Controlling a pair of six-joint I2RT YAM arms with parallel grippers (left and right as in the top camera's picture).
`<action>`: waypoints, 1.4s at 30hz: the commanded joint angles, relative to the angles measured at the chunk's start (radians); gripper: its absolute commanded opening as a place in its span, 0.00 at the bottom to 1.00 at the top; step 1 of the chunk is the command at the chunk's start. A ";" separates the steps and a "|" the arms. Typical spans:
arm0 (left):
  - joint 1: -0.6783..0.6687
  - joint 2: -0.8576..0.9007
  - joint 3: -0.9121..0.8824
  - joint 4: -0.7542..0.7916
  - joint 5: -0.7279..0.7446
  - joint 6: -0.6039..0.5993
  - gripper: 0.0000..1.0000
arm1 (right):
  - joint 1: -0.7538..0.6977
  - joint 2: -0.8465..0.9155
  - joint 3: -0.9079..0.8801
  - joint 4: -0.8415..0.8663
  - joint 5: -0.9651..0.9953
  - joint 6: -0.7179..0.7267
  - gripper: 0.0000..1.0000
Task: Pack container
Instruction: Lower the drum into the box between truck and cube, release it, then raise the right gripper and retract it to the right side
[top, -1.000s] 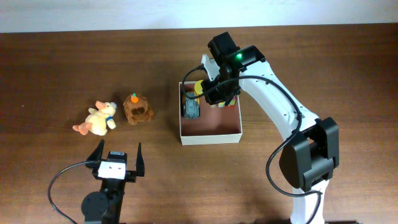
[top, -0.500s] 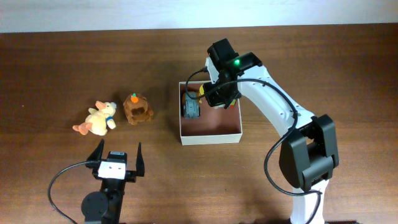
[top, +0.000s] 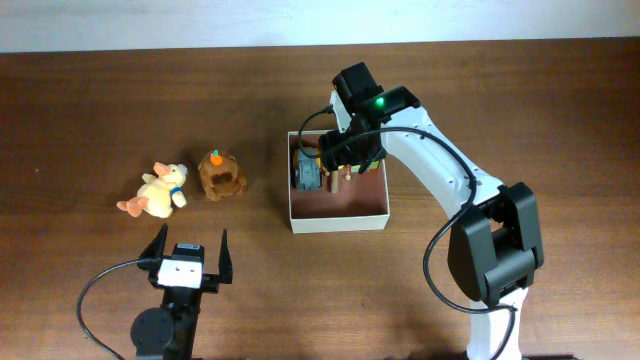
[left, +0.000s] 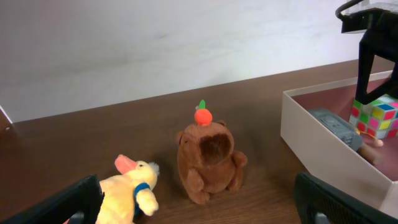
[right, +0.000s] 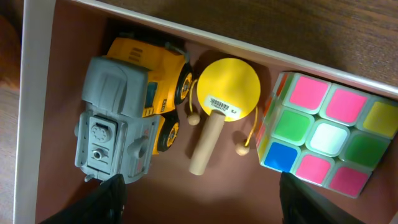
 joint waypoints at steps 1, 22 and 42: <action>-0.005 -0.006 -0.007 0.000 -0.005 -0.009 0.99 | 0.003 0.003 -0.006 0.006 0.005 -0.002 0.78; -0.005 -0.006 -0.007 0.000 -0.005 -0.009 0.99 | -0.352 -0.088 0.445 -0.494 0.246 -0.001 0.99; -0.005 -0.006 -0.007 -0.002 -0.024 -0.008 0.99 | -0.848 -0.086 0.444 -0.546 0.147 -0.002 0.99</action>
